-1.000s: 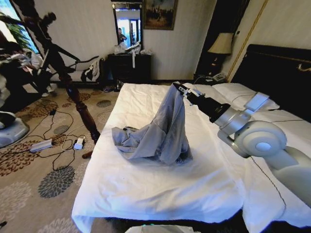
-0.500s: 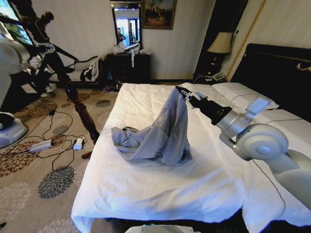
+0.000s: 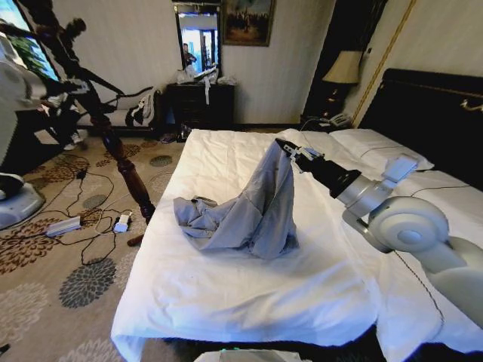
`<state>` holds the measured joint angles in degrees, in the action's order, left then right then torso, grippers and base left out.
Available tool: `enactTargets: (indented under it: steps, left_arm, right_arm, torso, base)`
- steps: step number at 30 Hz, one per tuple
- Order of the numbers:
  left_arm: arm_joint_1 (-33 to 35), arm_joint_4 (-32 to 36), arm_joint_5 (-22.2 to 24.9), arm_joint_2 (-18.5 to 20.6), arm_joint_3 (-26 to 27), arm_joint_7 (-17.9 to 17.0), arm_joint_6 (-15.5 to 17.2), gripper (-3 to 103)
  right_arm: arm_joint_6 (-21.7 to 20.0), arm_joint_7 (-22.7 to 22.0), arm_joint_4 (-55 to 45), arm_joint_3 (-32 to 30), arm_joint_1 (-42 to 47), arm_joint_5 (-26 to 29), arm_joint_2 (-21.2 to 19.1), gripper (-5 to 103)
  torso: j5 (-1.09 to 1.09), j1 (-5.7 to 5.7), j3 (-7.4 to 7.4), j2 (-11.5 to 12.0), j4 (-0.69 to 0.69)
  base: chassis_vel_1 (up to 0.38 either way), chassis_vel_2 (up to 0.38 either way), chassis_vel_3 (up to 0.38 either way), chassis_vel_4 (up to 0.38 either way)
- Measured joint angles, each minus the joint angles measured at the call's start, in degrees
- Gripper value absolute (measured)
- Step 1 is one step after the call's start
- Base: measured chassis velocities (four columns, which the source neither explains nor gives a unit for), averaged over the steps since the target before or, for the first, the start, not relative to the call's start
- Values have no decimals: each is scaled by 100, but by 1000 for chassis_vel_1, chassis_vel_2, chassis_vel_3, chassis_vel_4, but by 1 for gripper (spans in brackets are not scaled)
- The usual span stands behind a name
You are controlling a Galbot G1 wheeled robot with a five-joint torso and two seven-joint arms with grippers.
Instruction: Pick up the clothes from the bed and hang them on the clothes hanger.
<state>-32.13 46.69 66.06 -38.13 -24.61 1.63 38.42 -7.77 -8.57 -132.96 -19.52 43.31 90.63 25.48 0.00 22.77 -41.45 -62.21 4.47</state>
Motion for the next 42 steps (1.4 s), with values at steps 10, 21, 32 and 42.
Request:
enactTargets:
  steps: [10, 21, 32, 42]
  left_arm:
    - [13, -62, -148, 8, 27, 263, -23, 60]
    - [33, -79, -234, -51, 22, 427, -104, 22]
    - [71, 240, -215, 124, 140, 522, -250, 16]
    - [212, 972, 10, 344, 428, 592, -339, 16]
  right_arm:
    - [-11, -5, 16, 118, -71, -35, 1, 0]
    - [-17, -14, 21, 48, 29, -67, -15, 0]
    - [-18, -18, 9, -32, 216, -193, -13, 0]
    - [-19, -19, 38, -58, 231, -240, -36, 0]
  torso:
    - [0, 0, 0, 0, -1]
    - [0, 0, 0, -1, 0]
    - [0, -1, 0, -1, -1]
    - [1, -1, 0, -1, 0]
  base:
    - [0, 0, 0, 0]
    - [0, 0, 0, 0]
    - [0, 0, 0, 0]
    - [0, 0, 0, 0]
